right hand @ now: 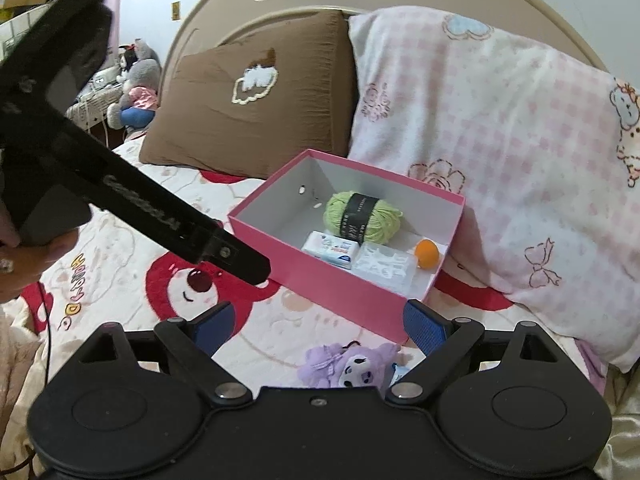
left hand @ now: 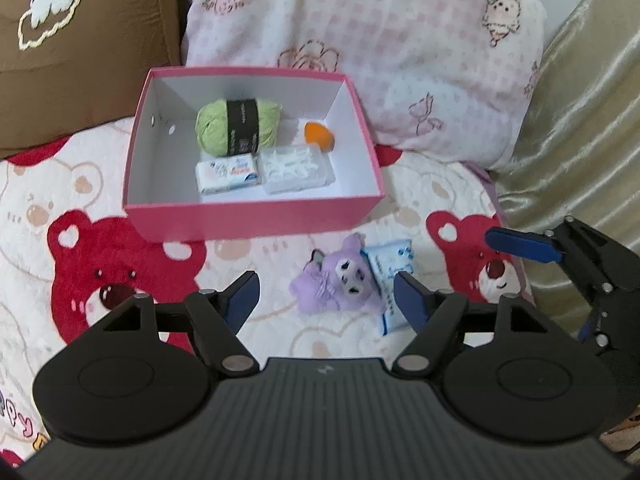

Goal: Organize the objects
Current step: 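Move the open left gripper toward the purple plush toy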

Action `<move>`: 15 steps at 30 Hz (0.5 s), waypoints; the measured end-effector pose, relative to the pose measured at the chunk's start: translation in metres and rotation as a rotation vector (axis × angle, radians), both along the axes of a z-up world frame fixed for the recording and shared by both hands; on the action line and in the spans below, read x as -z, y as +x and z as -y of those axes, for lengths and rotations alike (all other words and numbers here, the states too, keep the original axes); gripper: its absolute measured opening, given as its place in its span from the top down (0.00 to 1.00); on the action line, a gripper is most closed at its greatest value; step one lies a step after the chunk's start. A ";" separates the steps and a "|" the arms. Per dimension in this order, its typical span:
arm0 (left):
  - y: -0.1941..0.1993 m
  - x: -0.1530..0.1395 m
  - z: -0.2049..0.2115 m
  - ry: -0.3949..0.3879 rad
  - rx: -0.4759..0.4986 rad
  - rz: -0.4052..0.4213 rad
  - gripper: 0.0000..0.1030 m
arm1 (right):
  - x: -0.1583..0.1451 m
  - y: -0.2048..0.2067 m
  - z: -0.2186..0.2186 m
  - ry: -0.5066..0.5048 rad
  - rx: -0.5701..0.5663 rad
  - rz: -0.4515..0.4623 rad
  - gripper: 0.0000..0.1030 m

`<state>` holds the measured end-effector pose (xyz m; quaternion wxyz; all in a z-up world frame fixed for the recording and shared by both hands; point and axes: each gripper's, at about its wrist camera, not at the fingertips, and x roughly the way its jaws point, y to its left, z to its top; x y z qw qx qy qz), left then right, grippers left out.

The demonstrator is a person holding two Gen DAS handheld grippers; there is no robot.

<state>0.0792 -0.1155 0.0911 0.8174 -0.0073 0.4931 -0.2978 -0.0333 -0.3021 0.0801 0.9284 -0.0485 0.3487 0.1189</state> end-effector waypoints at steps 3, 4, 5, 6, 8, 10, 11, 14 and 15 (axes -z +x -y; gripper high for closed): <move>-0.002 0.006 -0.005 -0.005 -0.003 -0.012 0.21 | 0.002 -0.007 -0.004 -0.003 -0.019 -0.007 0.09; -0.003 0.009 -0.006 -0.009 -0.003 -0.015 0.20 | 0.004 -0.008 -0.004 -0.004 -0.020 -0.012 0.09; -0.004 0.012 -0.008 -0.014 -0.003 -0.021 0.19 | 0.006 -0.009 -0.005 -0.005 -0.019 -0.016 0.09; -0.005 0.016 -0.009 -0.019 -0.005 -0.029 0.19 | 0.010 -0.011 -0.006 -0.005 -0.017 -0.020 0.09; -0.006 0.022 -0.011 -0.021 -0.011 -0.031 0.19 | 0.017 -0.013 -0.007 -0.006 -0.014 -0.031 0.09; -0.008 0.028 -0.011 -0.016 -0.013 -0.018 0.18 | 0.024 -0.014 -0.006 -0.008 -0.008 -0.039 0.09; -0.009 0.032 -0.011 -0.013 -0.017 -0.014 0.18 | 0.027 -0.014 -0.005 -0.006 -0.002 -0.044 0.09; -0.011 0.043 -0.016 -0.018 -0.033 -0.040 0.18 | 0.036 -0.012 0.000 0.025 0.040 -0.070 0.09; -0.014 0.046 -0.019 -0.025 -0.032 -0.047 0.18 | 0.038 -0.012 0.001 0.031 0.052 -0.073 0.09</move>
